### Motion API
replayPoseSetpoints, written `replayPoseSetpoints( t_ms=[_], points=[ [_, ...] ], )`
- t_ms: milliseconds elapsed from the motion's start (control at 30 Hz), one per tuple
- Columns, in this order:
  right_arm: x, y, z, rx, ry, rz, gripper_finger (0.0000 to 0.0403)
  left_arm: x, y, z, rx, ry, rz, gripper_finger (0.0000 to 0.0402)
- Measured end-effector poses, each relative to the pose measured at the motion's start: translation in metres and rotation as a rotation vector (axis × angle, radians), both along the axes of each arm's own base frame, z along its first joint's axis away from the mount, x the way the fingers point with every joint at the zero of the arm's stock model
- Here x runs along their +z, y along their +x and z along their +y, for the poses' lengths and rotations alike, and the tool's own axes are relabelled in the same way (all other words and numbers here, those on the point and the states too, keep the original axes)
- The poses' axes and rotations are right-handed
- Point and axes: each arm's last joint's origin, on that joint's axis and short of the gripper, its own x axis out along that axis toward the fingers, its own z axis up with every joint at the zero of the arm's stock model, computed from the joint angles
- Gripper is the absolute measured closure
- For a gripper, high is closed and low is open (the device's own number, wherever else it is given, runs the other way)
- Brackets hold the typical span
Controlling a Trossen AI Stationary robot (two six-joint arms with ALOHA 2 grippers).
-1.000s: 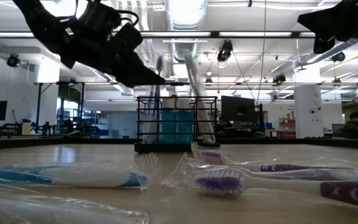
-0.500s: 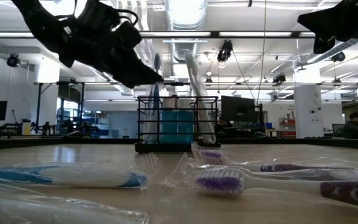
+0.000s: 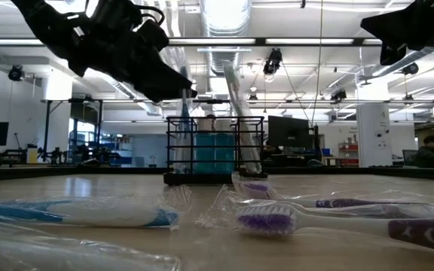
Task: Pick & Place toothbrushing station
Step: Put the top purple toothbrush into the black mesh organizer
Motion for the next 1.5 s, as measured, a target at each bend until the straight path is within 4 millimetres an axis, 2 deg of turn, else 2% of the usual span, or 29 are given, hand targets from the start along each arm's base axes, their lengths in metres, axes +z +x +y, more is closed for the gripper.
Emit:
replayPoseSetpoints(
  t_ms=[133,300,467,600,700,867,900,1233,1500],
  points=[
    [0.0,0.0,0.0,0.0,0.001,0.001,0.0394,0.013,-0.007,-0.001,0.001,0.009,-0.033,0.0128],
    [0.0,0.0,0.0,0.0,0.002,0.005,0.0394,0.039,-0.026,-0.005,0.012,0.025,-0.063,0.0123],
    [0.0,0.0,0.0,0.001,0.004,0.004,0.0394,0.066,-0.059,-0.01,0.052,0.071,-0.103,0.0128],
    [0.0,0.0,0.0,0.0,0.004,0.005,0.0394,0.072,-0.089,-0.016,0.06,0.131,-0.105,0.0155],
    [0.0,0.0,0.0,0.0,0.004,0.004,0.0394,0.069,-0.107,-0.02,0.066,0.141,-0.149,0.0214],
    [-0.001,0.0,0.0,0.0,0.004,0.006,0.0394,0.054,-0.13,-0.024,0.071,0.15,-0.212,0.0368],
    [-0.001,0.001,0.0,0.0,0.004,0.009,0.0394,0.051,-0.133,-0.025,0.073,0.147,-0.222,0.0384],
    [-0.001,0.002,0.0,-0.013,0.006,0.021,0.0394,-0.001,-0.149,-0.028,0.086,0.097,-0.293,0.0397],
    [-0.002,0.002,-0.001,-0.027,0.009,0.024,0.0394,-0.019,-0.156,-0.03,0.091,0.064,-0.327,0.0399]
  ],
)
